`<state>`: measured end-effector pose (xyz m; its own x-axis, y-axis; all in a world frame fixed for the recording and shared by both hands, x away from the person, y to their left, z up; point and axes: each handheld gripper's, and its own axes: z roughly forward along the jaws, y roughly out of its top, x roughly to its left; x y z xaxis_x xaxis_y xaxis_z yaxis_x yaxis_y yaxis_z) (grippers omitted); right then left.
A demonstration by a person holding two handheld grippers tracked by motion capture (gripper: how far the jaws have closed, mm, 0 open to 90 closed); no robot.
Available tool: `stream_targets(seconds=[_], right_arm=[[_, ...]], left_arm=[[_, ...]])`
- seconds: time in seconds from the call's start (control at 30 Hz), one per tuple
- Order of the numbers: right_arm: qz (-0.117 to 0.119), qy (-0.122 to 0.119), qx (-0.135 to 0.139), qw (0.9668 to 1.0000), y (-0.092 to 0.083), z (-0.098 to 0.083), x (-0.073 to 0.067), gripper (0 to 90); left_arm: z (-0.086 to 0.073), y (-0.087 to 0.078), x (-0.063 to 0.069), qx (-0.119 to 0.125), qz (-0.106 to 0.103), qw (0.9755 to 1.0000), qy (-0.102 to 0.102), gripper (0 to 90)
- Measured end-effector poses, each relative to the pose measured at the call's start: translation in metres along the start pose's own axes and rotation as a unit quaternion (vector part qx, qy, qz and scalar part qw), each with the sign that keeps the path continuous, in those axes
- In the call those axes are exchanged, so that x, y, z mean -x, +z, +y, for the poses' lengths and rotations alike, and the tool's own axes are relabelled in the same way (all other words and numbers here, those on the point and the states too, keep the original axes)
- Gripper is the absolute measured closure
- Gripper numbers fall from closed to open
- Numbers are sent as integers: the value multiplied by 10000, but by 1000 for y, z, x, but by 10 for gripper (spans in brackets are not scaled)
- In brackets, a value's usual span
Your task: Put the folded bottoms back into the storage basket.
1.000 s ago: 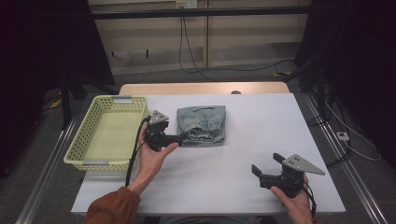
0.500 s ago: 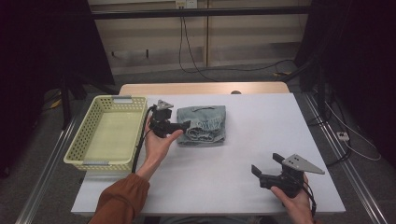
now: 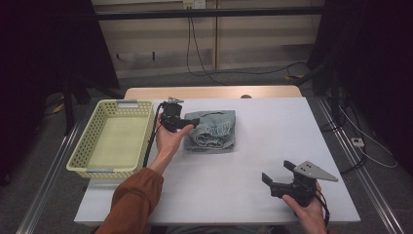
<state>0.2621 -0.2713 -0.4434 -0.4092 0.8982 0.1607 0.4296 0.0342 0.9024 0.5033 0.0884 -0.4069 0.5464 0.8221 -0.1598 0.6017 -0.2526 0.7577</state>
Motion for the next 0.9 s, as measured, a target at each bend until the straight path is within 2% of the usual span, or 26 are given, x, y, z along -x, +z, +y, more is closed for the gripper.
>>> stream_targets(seconds=[0.2,0.27,0.3,0.33,0.37,0.47,0.5,0.53,0.57,0.6,0.67,0.73,0.77,0.8,0.87,0.9], right_arm=[[17,-10,-19,10000,0,0,0,45],[20,-15,-24,10000,0,0,0,45],[20,-15,-24,10000,0,0,0,45],[24,-32,-23,10000,0,0,0,45],[24,-30,-28,10000,0,0,0,45],[25,-15,-44,10000,1,-1,0,45],[33,-11,-48,10000,1,-1,0,46],[49,-15,-58,10000,1,-1,-1,49],[58,-25,-61,10000,1,-1,-1,49],[58,-25,-61,10000,1,-1,-1,49],[74,-45,-61,9999,1,-1,-1,49],[62,-29,-73,10000,1,-1,-1,49],[62,-29,-73,10000,1,-1,-1,49],[56,-25,-85,9999,1,-1,-1,49],[60,-32,-90,9999,1,-1,-1,49],[70,-37,-94,9999,1,-1,-1,49]], left_arm=[[-2,10,-5,-147,-45,9996,-226,199],[-6,18,-9,-432,-59,9987,-259,211],[-6,18,-9,-432,-59,9987,-259,224],[-9,20,-11,-518,-170,9979,-356,236],[-11,22,-13,-591,-192,9971,-447,239],[-12,22,-12,-685,-27,9971,-343,287],[-14,23,-10,-859,110,9959,-260,302],[-15,24,-10,-914,18,9954,-291,322],[-15,24,-10,-914,18,9954,-291,377],[-17,25,-12,-940,-90,9949,-347,377],[-19,28,-15,-994,-185,9932,-583,380],[-20,29,-17,-1024,-229,9923,-654,377],[-21,29,-18,-1076,-277,9910,-745,377],[-23,31,-22,-1164,-428,9874,-988,372],[-24,31,-23,-1096,-467,9871,-1073,369],[-25,31,-23,-1109,-483,9872,-1042,369]])
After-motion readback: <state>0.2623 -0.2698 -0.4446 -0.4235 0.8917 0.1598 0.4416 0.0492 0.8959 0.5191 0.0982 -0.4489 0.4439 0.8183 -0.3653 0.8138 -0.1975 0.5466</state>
